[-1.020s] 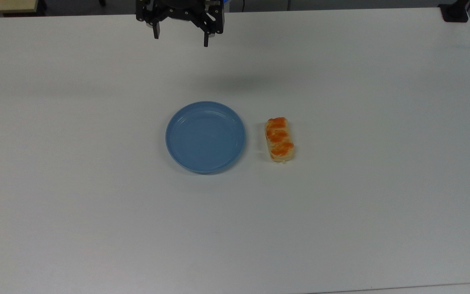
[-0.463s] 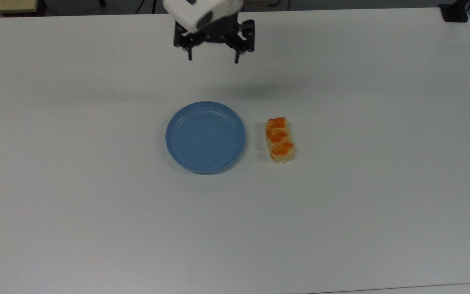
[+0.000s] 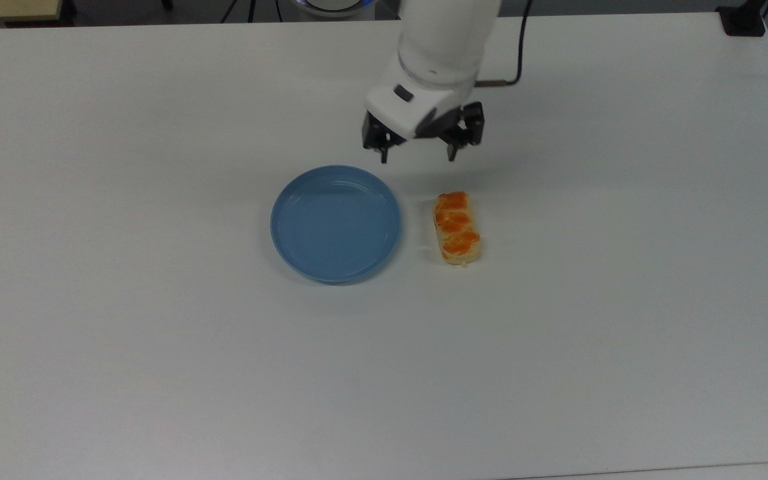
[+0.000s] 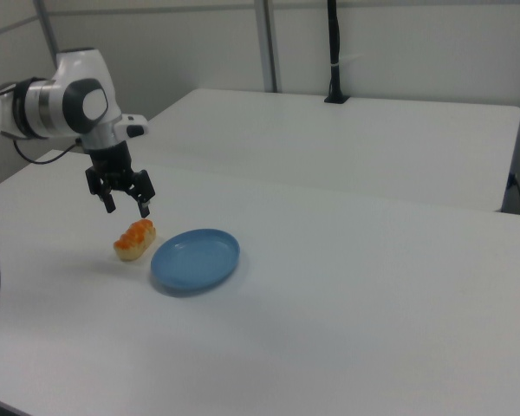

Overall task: Put the bread onto the plate
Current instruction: 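Move the open gripper over the orange-topped bread and lower it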

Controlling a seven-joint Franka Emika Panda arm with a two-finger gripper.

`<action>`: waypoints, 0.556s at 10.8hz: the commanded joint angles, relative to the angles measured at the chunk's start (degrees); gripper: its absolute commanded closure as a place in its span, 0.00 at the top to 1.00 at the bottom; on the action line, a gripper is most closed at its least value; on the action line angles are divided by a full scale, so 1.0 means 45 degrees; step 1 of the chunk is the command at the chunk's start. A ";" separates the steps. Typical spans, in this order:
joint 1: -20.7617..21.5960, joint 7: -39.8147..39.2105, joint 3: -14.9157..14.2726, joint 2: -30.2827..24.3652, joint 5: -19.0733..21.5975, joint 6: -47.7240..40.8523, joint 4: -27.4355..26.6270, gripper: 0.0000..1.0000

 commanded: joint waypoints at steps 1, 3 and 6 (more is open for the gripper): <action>0.0753 0.1513 -0.0118 0.1007 0.0164 0.1447 0.0034 1.00; 0.1084 0.1673 -0.0118 0.1710 0.0145 0.2112 0.0132 1.00; 0.1086 0.1810 -0.0118 0.2434 0.0145 0.3421 0.0132 1.00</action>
